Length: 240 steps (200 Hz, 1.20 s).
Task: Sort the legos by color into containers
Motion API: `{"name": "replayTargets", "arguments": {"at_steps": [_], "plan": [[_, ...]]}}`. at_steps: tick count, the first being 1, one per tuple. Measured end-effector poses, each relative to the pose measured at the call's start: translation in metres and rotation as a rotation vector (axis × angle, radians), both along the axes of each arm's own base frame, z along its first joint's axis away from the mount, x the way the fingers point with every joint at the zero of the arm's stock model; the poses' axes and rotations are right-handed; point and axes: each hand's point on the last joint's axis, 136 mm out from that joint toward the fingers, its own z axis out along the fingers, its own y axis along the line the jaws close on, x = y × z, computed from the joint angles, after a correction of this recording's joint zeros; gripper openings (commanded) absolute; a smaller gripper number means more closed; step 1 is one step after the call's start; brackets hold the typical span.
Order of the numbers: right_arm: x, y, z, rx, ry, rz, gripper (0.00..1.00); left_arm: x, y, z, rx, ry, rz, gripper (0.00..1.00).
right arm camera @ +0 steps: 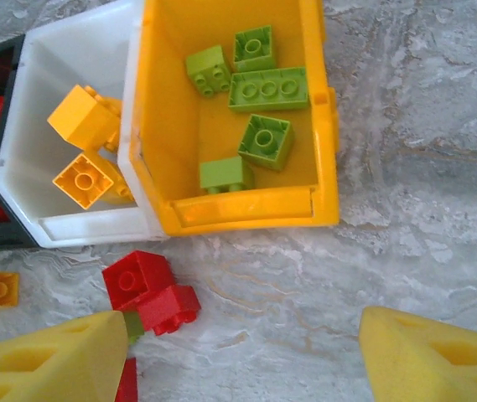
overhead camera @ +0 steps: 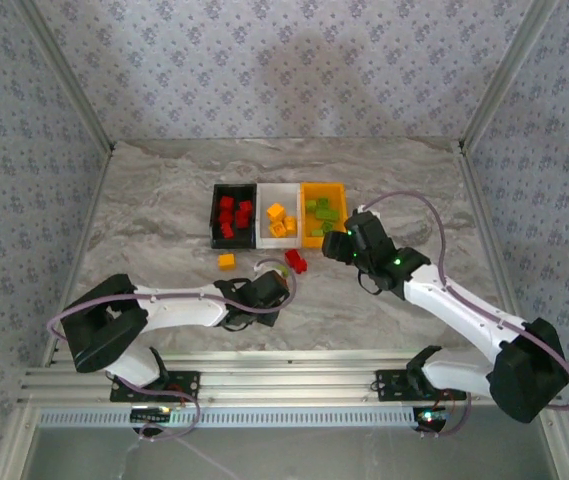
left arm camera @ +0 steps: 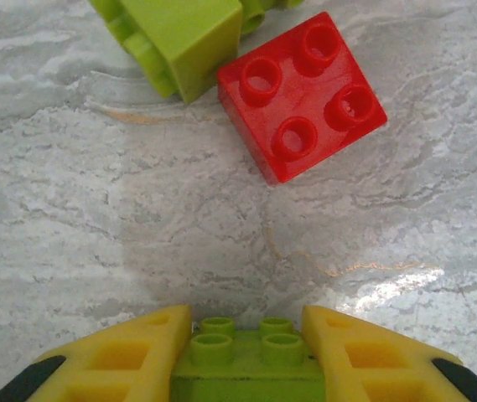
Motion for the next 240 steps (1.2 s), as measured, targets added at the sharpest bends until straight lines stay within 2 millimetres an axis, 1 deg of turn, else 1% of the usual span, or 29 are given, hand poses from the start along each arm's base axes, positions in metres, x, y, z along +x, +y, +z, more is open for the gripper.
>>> {"name": "replayTargets", "arguments": {"at_steps": [17,30,43,57,72,82,92,105,117,131,145,159,173,187,199,209,225,240], "plan": [[-0.002,-0.003,0.001,0.0,-0.007,-0.01,0.75,-0.002,0.002,0.002,0.004,0.002,-0.003,0.29],[-0.004,-0.006,0.002,0.002,-0.017,-0.018,0.75,-0.003,0.003,0.01,-0.003,-0.002,-0.004,0.29],[-0.009,-0.012,0.0,0.003,-0.02,-0.029,0.75,0.0,-0.002,0.026,-0.021,-0.017,-0.011,0.29],[-0.016,-0.017,-0.006,-0.001,-0.013,-0.038,0.75,0.012,-0.016,0.052,-0.062,-0.047,-0.018,0.28],[-0.022,-0.022,-0.017,-0.008,0.005,-0.048,0.75,0.034,-0.036,0.086,-0.127,-0.09,-0.021,0.28],[-0.027,-0.025,-0.025,-0.013,0.023,-0.054,0.75,0.056,-0.052,0.111,-0.173,-0.125,-0.017,0.29],[-0.032,-0.029,-0.034,-0.021,0.044,-0.06,0.75,0.077,-0.065,0.131,-0.205,-0.158,-0.013,0.29],[-0.039,-0.033,-0.045,-0.027,0.066,-0.066,0.75,0.106,-0.081,0.15,-0.231,-0.195,-0.009,0.29],[-0.044,-0.034,-0.052,-0.032,0.084,-0.066,0.75,0.13,-0.094,0.16,-0.239,-0.22,-0.008,0.29],[-0.05,-0.033,-0.058,-0.038,0.1,-0.06,0.75,0.156,-0.108,0.163,-0.235,-0.238,-0.01,0.29],[-0.054,-0.031,-0.062,-0.04,0.11,-0.052,0.75,0.178,-0.12,0.159,-0.224,-0.241,-0.012,0.29],[-0.058,-0.029,-0.066,-0.044,0.117,-0.044,0.75,0.196,-0.134,0.15,-0.211,-0.235,-0.021,0.3],[-0.061,-0.028,-0.07,-0.047,0.126,-0.039,0.75,0.208,-0.143,0.138,-0.191,-0.221,-0.026,0.31],[-0.064,-0.027,-0.072,-0.047,0.132,-0.035,0.75,0.218,-0.147,0.124,-0.169,-0.203,-0.023,0.39],[-0.064,-0.025,-0.072,-0.046,0.131,-0.03,0.75,0.222,-0.147,0.113,-0.148,-0.186,-0.021,0.52],[-0.065,-0.023,-0.071,-0.039,0.129,-0.021,0.76,0.222,-0.147,0.106,-0.137,-0.169,-0.023,0.62],[-0.065,-0.018,-0.07,-0.028,0.126,-0.007,0.76,0.221,-0.143,0.103,-0.132,-0.15,-0.015,0.75],[-0.064,-0.012,-0.071,-0.022,0.126,0.014,0.77,0.222,-0.143,0.11,-0.15,-0.155,-0.014,0.83]]}}
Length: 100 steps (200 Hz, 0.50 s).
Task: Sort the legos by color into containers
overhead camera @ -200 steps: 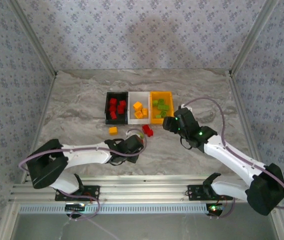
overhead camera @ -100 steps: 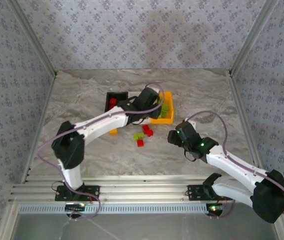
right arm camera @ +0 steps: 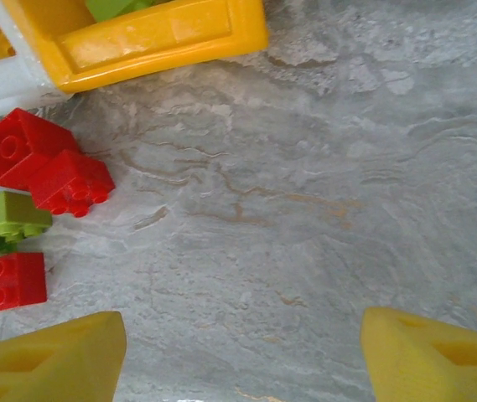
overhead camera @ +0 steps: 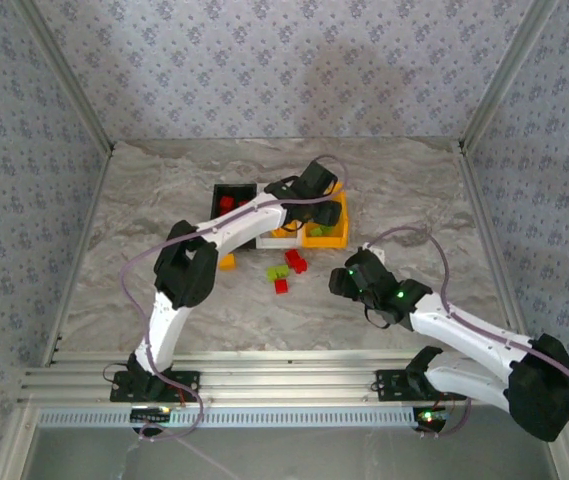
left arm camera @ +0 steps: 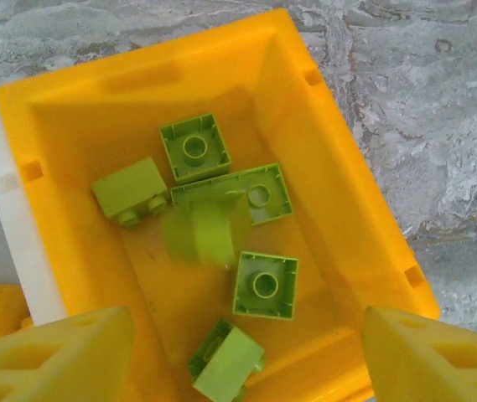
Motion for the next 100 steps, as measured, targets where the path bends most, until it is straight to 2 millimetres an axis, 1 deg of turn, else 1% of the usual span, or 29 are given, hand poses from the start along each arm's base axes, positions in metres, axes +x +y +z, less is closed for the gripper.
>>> {"name": "replayTargets", "arguments": {"at_steps": [20,34,37,40,43,54,63,76,90,100], "plan": [[0.0,0.009,-0.002,0.007,0.001,0.033,0.78,-0.007,0.004,0.016,-0.038,-0.011,0.002,0.89],[0.002,0.018,-0.004,0.012,0.007,0.061,0.78,-0.019,0.013,0.035,-0.076,-0.026,0.0,0.94],[0.003,0.021,-0.005,0.008,0.009,0.072,0.78,-0.022,0.016,0.041,-0.085,-0.033,-0.002,0.99],[0.004,0.023,-0.005,0.009,0.01,0.077,0.78,-0.025,0.019,0.045,-0.097,-0.035,0.001,0.99],[0.005,0.025,-0.006,0.006,0.013,0.085,0.78,-0.03,0.023,0.053,-0.109,-0.047,-0.001,0.99],[0.009,0.035,-0.007,0.001,0.018,0.112,0.78,-0.043,0.035,0.071,-0.158,-0.067,0.007,0.99],[0.014,0.043,-0.009,-0.005,0.021,0.133,0.77,-0.058,0.049,0.09,-0.2,-0.093,0.011,0.99],[0.022,0.057,-0.011,-0.014,0.026,0.168,0.76,-0.078,0.067,0.108,-0.258,-0.125,0.02,0.99],[0.031,0.071,-0.015,-0.032,0.024,0.205,0.75,-0.1,0.086,0.116,-0.301,-0.145,0.031,1.0],[0.036,0.079,-0.017,-0.043,0.022,0.225,0.75,-0.115,0.099,0.112,-0.313,-0.15,0.037,1.0]]}}
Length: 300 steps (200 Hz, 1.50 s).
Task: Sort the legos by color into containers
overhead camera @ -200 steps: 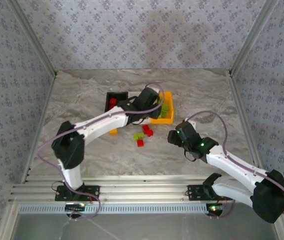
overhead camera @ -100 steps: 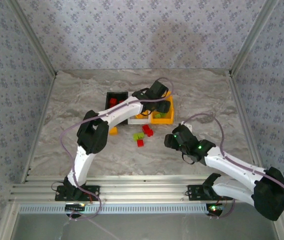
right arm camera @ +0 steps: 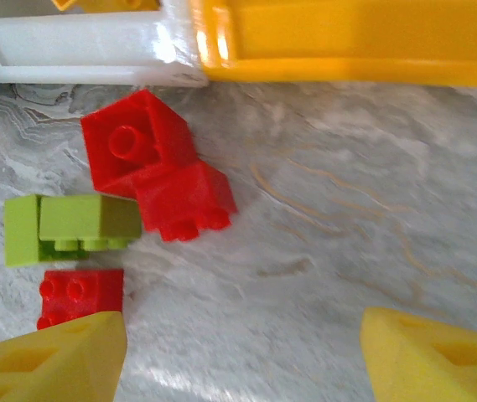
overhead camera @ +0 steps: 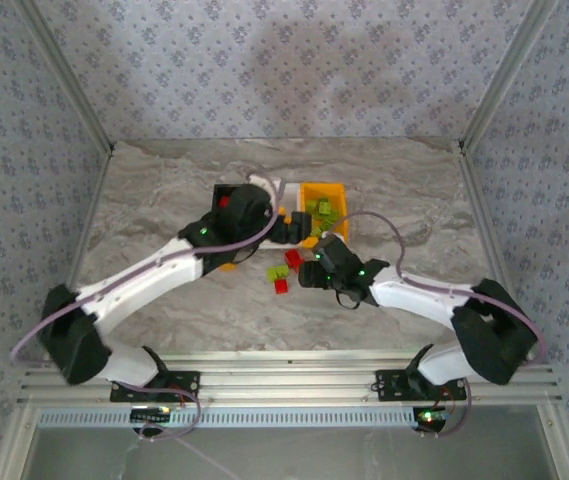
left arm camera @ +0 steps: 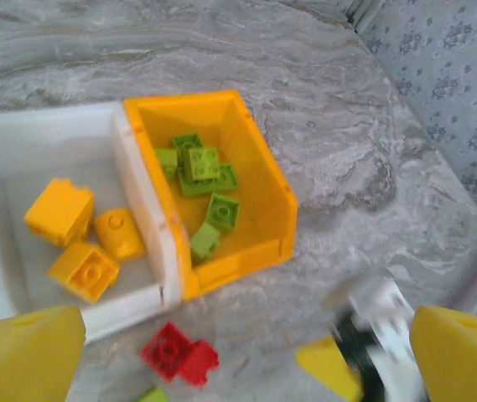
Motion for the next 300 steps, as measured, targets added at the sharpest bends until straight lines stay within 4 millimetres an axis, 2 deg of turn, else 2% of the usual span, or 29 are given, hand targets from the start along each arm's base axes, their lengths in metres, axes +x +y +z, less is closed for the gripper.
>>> {"name": "replayTargets", "arguments": {"at_steps": [18,38,82,181,204,252,300], "plan": [[0.008,0.01,-0.006,-0.018,-0.006,0.026,0.77,-0.027,0.021,-0.015,0.004,0.017,0.01,0.99],[0.015,0.018,-0.007,-0.025,-0.016,0.041,0.78,-0.048,0.041,-0.031,0.026,0.034,0.029,0.99],[0.034,0.041,-0.002,-0.054,-0.054,0.046,0.77,-0.071,0.079,-0.036,-0.012,0.031,0.101,0.99],[0.057,0.05,-0.016,-0.182,-0.059,0.015,0.68,-0.088,0.121,-0.064,0.004,0.075,0.211,0.99],[0.059,0.051,-0.019,-0.2,-0.055,0.016,0.63,-0.09,0.125,-0.066,0.002,0.08,0.219,0.99],[0.057,0.051,-0.024,-0.217,-0.046,0.028,0.4,-0.091,0.128,-0.071,0.013,0.097,0.232,0.99],[0.044,0.045,-0.022,-0.219,-0.062,0.033,0.33,-0.091,0.134,-0.068,0.003,0.081,0.257,0.99]]}}
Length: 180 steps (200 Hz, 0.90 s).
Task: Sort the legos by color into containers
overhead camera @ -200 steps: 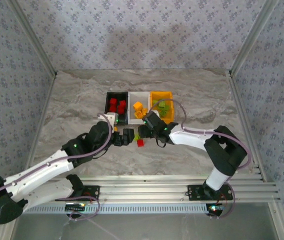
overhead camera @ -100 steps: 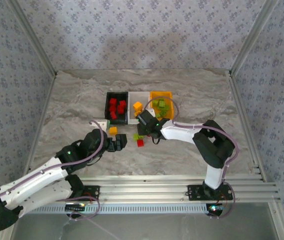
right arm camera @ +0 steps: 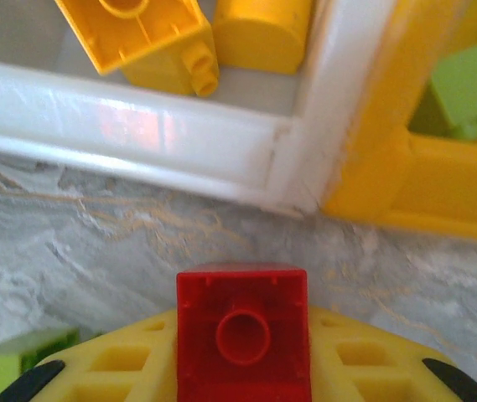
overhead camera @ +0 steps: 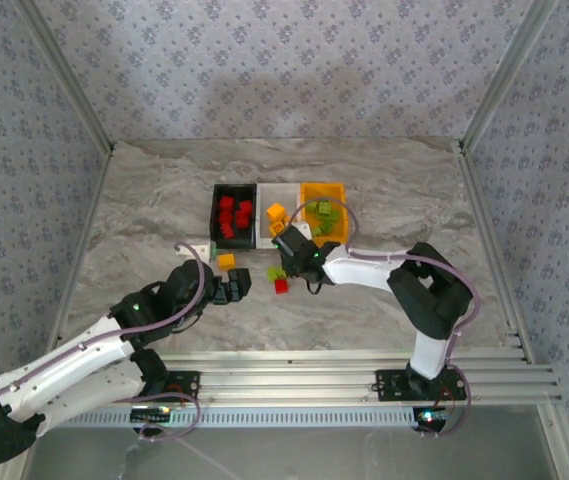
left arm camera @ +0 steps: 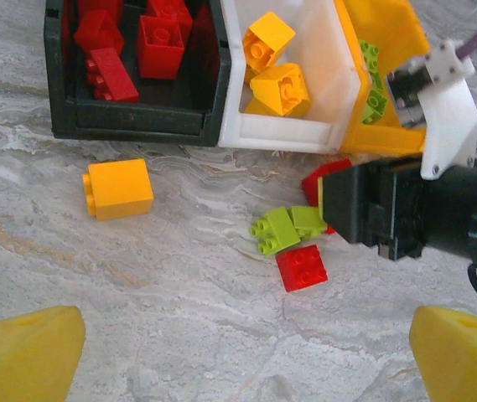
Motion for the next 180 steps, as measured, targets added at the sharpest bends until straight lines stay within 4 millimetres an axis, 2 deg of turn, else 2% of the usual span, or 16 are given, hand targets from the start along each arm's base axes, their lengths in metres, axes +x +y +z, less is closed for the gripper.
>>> {"name": "replayTargets", "arguments": {"at_steps": [16,30,50,72,100,117,144,162,180], "plan": [[-0.007,-0.004,0.006,0.008,-0.006,0.004,0.33,0.0,0.003,-0.001,-0.003,-0.005,0.009,0.99],[-0.011,-0.007,0.019,0.028,-0.026,0.007,0.33,-0.001,0.004,-0.001,-0.003,-0.006,0.015,1.0],[-0.014,-0.01,0.049,0.079,-0.075,0.009,0.33,0.0,0.005,-0.002,-0.001,-0.007,0.016,0.99],[-0.015,-0.011,0.092,0.158,-0.146,0.013,0.32,-0.001,0.006,-0.005,0.003,-0.005,0.016,0.99],[-0.011,-0.004,0.121,0.207,-0.172,0.047,0.32,-0.002,0.012,-0.004,0.009,-0.017,0.035,0.99],[-0.003,0.016,0.13,0.234,-0.158,0.094,0.32,-0.002,0.019,-0.003,0.013,-0.025,0.057,0.99],[0.017,0.067,0.138,0.287,-0.13,0.184,0.32,-0.006,0.033,-0.004,0.025,-0.021,0.096,0.99],[0.034,0.099,0.137,0.314,-0.119,0.228,0.33,-0.009,0.04,-0.005,0.032,-0.012,0.112,0.98],[0.049,0.123,0.128,0.324,-0.103,0.25,0.33,-0.013,0.044,-0.007,0.035,-0.001,0.118,0.98]]}}
